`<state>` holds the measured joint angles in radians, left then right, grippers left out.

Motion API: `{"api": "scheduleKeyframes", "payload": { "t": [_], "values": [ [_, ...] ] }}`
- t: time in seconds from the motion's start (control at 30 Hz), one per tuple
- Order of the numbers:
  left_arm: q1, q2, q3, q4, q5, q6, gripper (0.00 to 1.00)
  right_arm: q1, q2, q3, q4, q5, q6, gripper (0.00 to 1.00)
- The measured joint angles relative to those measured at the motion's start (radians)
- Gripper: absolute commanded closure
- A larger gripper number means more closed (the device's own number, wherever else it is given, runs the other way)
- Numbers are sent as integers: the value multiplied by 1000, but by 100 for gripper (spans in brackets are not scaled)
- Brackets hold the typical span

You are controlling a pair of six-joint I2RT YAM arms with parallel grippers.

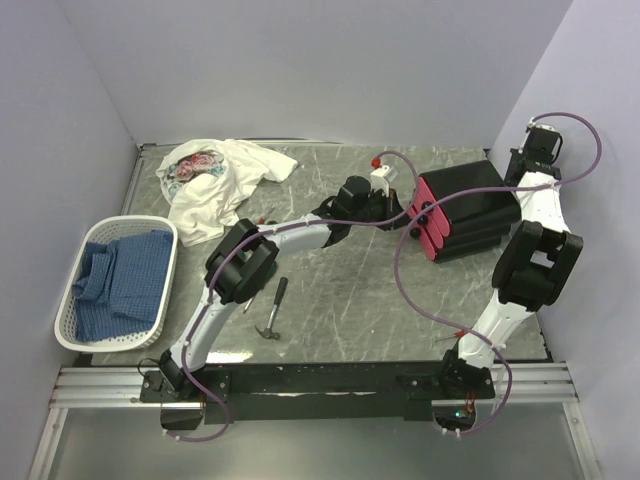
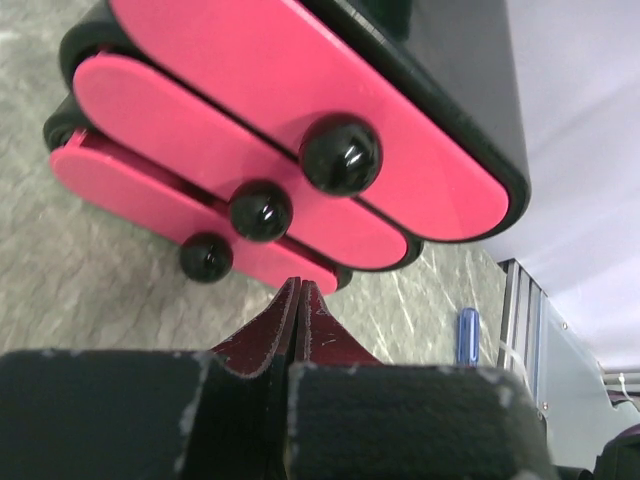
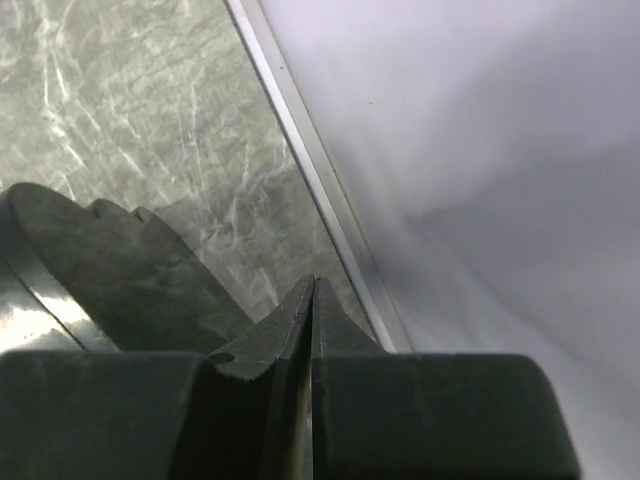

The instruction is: Sort the tools into containers

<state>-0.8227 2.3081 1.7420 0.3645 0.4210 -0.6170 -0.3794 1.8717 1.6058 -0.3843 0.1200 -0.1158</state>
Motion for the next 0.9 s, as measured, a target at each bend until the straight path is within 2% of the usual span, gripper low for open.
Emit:
{"api": "scheduleKeyframes", "payload": {
  "t": [0.27,0.53,0.67,0.9],
  "values": [
    [-1,29,34,16,2,29,99,-11,16,32,-49,-180,-116,95],
    [15,31,22,1,36,60,99,21,2,-6,-152,-358,-171,98],
    [35,1,-54,-11,43,74,99,47,-31,-49,-153,-394,-177,98],
    [66,-188,-309,-104,15,114,99,167,-105,-143,-160,-455,-143,98]
  ]
}}
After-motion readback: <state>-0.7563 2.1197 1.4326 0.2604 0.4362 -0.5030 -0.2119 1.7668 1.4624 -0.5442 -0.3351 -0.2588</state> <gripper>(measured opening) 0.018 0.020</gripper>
